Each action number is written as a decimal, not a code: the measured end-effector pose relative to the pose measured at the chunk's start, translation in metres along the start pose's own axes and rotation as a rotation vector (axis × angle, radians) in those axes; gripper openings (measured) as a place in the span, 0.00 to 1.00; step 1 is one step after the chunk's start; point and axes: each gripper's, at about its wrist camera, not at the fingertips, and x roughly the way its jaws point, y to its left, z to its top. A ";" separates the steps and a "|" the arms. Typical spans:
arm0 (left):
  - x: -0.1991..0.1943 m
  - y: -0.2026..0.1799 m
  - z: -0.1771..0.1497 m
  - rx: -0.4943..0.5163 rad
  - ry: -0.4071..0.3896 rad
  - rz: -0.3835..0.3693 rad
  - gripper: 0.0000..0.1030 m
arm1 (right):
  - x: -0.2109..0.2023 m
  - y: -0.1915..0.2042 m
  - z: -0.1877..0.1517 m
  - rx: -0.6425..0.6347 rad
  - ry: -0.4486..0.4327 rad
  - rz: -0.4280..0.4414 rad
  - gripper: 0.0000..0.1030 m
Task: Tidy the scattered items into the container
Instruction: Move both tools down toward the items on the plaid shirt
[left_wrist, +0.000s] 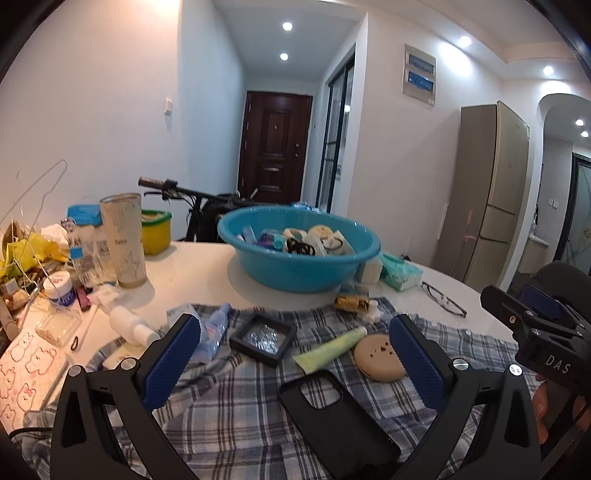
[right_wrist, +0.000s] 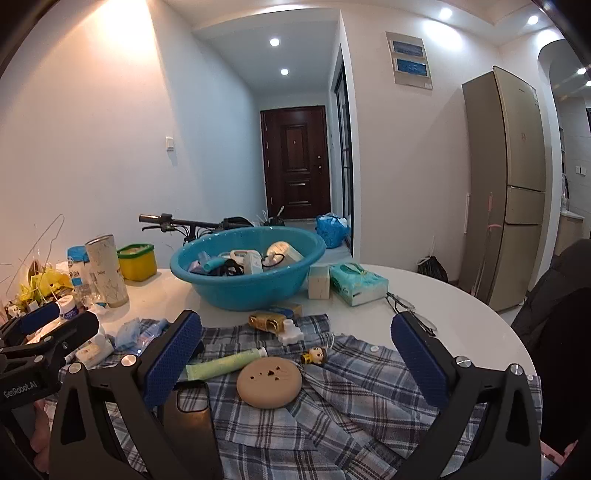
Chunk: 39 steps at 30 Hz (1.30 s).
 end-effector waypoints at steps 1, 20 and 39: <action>0.003 -0.001 -0.002 0.002 0.013 0.000 1.00 | 0.002 -0.001 -0.002 0.001 0.012 -0.002 0.99; 0.069 -0.009 0.006 0.166 0.312 -0.103 1.00 | 0.069 0.004 -0.030 -0.109 0.317 0.130 0.99; 0.156 0.024 -0.014 0.158 0.525 -0.039 1.00 | 0.152 0.033 -0.063 -0.151 0.528 0.140 0.99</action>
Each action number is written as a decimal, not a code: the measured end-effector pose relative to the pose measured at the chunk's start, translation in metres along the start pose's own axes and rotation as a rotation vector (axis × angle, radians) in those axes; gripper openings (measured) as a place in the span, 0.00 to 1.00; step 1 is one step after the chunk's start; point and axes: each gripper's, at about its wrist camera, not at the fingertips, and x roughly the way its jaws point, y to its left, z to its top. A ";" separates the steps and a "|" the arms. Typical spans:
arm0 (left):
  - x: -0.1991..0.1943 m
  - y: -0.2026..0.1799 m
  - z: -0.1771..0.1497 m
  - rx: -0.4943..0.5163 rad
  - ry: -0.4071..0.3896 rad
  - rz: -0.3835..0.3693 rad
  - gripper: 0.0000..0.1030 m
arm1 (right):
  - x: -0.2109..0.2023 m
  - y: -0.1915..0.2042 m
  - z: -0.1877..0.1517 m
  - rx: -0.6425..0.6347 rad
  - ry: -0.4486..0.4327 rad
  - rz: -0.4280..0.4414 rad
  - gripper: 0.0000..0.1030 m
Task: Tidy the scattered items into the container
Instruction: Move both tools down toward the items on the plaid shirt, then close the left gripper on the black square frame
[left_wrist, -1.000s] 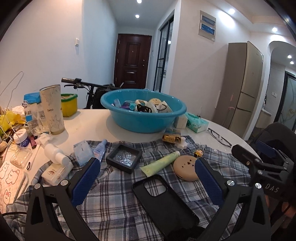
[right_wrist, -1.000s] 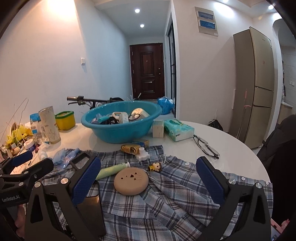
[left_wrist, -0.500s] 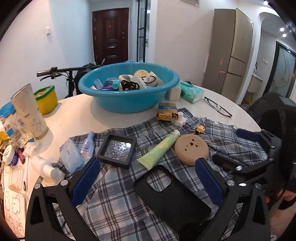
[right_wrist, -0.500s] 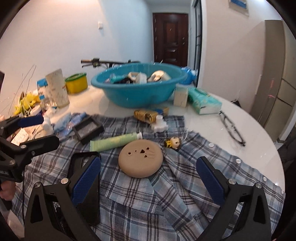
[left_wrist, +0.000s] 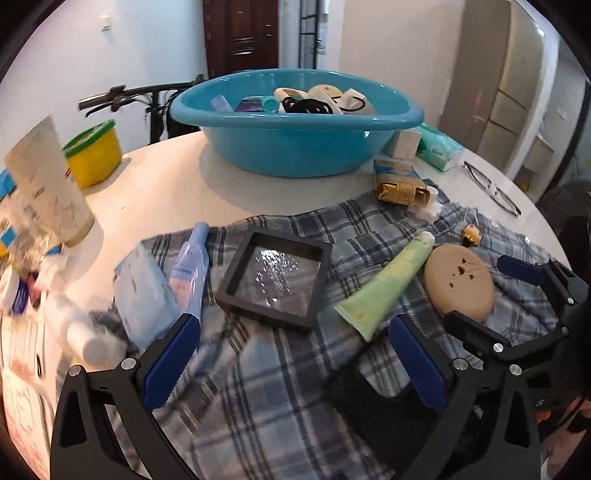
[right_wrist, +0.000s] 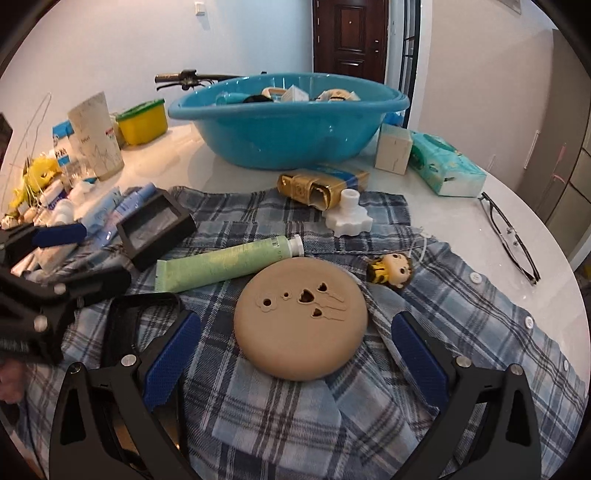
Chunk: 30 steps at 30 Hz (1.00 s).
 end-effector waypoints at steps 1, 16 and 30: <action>0.004 0.001 0.003 0.024 0.009 -0.009 1.00 | 0.003 0.000 0.000 0.004 0.006 -0.004 0.99; 0.059 0.015 0.033 0.091 0.140 -0.093 0.89 | 0.022 -0.002 0.002 0.036 0.062 0.007 0.99; 0.068 0.007 0.040 0.179 0.119 -0.093 0.74 | 0.027 0.002 0.002 0.009 0.077 -0.029 1.00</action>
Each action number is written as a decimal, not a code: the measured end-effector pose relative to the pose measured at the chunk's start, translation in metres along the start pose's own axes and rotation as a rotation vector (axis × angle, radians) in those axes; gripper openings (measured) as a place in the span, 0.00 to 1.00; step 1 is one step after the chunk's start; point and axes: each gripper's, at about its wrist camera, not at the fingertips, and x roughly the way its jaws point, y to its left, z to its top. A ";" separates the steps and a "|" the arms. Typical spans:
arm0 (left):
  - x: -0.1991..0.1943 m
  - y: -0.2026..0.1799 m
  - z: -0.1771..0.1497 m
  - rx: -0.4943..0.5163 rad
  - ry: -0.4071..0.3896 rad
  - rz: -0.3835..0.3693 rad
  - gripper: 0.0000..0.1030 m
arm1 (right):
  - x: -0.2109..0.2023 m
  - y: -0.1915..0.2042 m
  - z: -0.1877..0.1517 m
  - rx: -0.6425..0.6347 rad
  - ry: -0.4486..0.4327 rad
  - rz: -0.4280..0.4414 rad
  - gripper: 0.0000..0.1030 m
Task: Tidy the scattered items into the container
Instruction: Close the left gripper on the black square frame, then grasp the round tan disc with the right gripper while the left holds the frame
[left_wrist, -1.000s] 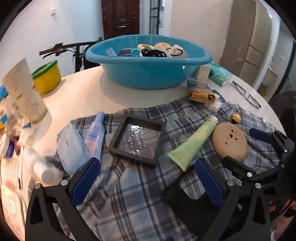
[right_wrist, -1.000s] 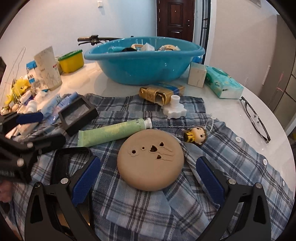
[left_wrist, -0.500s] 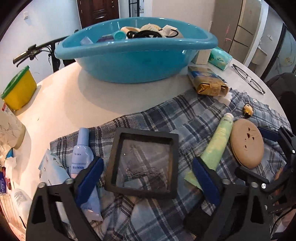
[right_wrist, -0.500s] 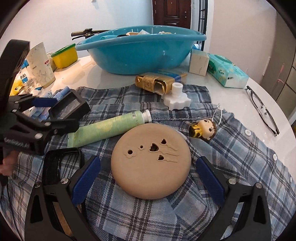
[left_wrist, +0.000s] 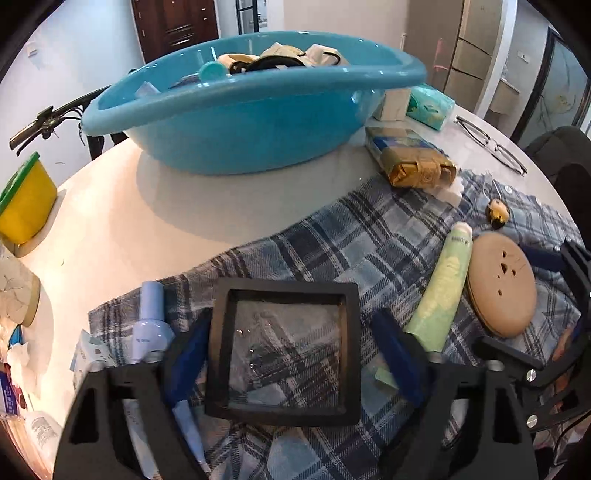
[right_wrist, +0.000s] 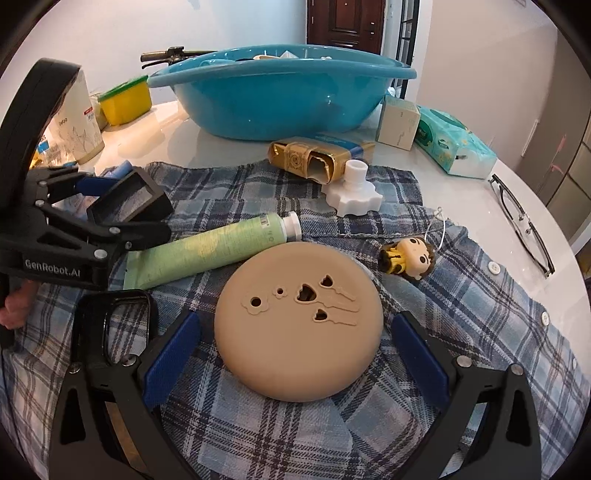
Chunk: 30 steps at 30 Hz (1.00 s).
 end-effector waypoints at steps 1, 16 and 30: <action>-0.002 0.000 0.001 -0.002 0.006 -0.004 0.70 | 0.000 0.000 0.000 0.000 0.000 0.000 1.00; -0.034 -0.012 0.002 0.000 -0.106 0.026 0.69 | 0.000 0.000 0.000 -0.002 0.001 -0.003 1.00; -0.094 0.000 -0.005 -0.133 -0.227 0.081 0.69 | 0.000 -0.001 0.000 -0.003 0.001 -0.002 1.00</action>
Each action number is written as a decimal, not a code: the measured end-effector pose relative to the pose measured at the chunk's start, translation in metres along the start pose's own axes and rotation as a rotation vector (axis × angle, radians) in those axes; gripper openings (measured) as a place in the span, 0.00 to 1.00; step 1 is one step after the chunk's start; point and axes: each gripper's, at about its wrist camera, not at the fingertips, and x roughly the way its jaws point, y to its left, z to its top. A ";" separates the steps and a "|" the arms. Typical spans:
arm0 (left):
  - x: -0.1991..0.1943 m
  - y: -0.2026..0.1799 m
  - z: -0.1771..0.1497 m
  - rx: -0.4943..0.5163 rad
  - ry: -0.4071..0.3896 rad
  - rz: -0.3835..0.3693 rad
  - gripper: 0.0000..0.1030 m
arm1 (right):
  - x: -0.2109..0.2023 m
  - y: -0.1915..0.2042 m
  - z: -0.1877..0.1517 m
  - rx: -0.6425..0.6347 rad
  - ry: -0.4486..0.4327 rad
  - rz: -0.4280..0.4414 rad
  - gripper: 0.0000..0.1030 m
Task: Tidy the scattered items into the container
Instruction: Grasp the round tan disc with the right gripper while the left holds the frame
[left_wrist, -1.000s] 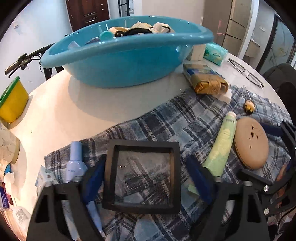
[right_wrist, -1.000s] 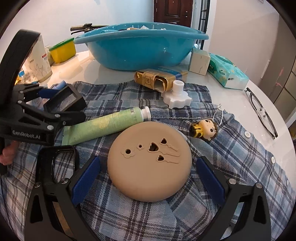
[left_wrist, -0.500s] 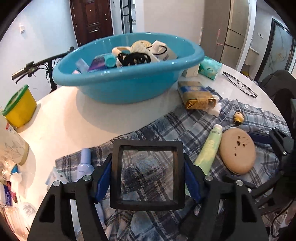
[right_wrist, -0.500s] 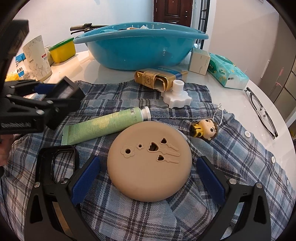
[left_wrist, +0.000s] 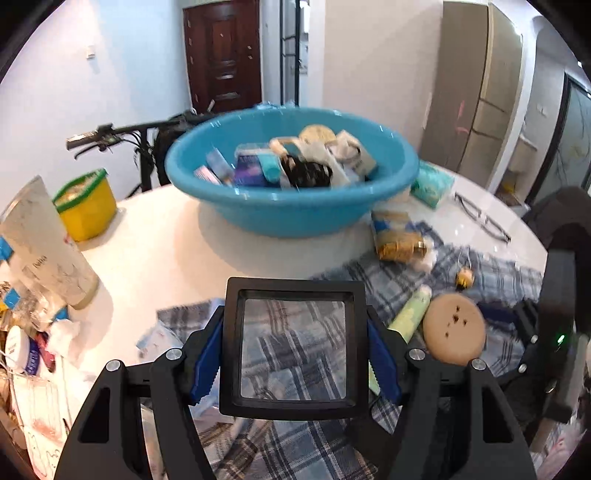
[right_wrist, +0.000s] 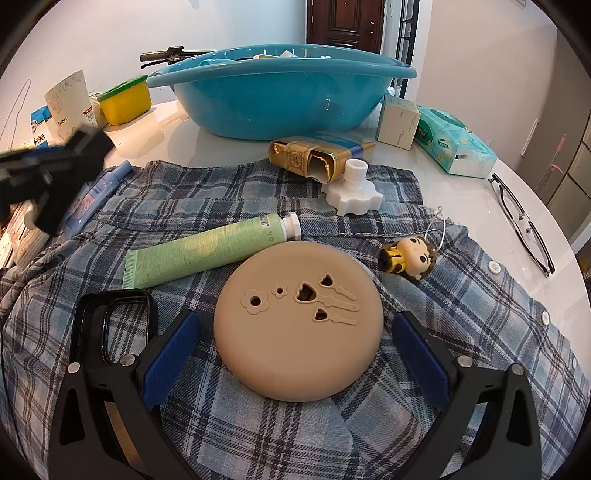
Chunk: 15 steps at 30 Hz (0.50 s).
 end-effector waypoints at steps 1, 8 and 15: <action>-0.005 0.003 0.004 -0.012 -0.013 0.000 0.69 | 0.000 0.000 0.000 0.000 0.000 0.000 1.00; -0.023 0.011 0.023 -0.046 -0.077 0.002 0.70 | 0.000 0.000 0.000 -0.001 -0.001 0.000 1.00; -0.016 -0.001 0.027 -0.061 -0.072 -0.040 0.70 | 0.000 0.000 0.000 -0.001 -0.001 0.000 1.00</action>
